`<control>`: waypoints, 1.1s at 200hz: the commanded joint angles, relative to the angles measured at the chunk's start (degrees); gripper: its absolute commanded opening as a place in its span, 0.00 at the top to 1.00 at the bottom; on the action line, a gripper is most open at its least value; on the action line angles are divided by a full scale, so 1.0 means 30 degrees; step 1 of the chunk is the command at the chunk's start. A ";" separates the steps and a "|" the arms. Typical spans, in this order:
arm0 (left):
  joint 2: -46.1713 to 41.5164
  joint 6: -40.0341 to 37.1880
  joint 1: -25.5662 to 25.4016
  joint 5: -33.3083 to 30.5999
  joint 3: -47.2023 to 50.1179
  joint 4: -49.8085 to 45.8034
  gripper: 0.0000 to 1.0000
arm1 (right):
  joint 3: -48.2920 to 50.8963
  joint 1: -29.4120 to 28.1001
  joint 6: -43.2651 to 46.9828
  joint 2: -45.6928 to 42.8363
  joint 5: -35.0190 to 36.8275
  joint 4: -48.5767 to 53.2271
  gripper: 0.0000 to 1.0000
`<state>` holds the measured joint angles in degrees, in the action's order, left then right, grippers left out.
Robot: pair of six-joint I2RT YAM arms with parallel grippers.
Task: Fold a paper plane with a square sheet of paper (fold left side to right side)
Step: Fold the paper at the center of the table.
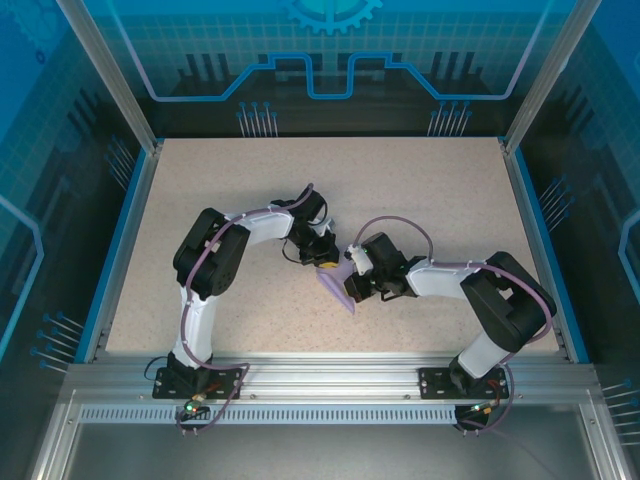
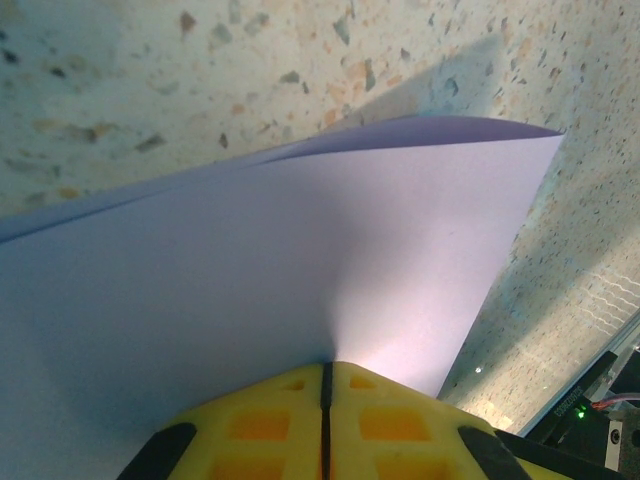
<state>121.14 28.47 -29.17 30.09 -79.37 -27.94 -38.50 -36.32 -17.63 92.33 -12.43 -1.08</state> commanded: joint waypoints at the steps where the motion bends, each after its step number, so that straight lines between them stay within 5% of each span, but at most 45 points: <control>1: 0.1071 -0.0152 -0.0339 -0.0815 0.0025 -0.0768 0.90 | -0.0555 0.0298 -0.0108 0.0523 0.0019 0.0651 0.99; 88: 0.0767 -0.0436 -0.0377 -0.0855 -0.0189 -0.0945 0.88 | -0.0573 0.0152 -0.0141 0.1448 -0.0450 0.1932 1.00; 174: -0.0252 -0.1702 0.0354 -0.1742 -0.2823 -0.3333 0.72 | -0.0438 0.0005 -0.0123 0.1243 -0.0323 0.3114 1.00; 220: -0.3601 -0.1680 0.0879 -0.3187 0.0072 -0.2071 0.74 | -0.0440 0.0020 0.0009 0.1216 -0.0376 0.3260 1.00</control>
<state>118.50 24.86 -27.44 23.31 -84.38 -34.28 -40.91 -36.32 -18.00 94.41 -14.22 1.45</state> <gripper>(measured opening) 0.285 0.044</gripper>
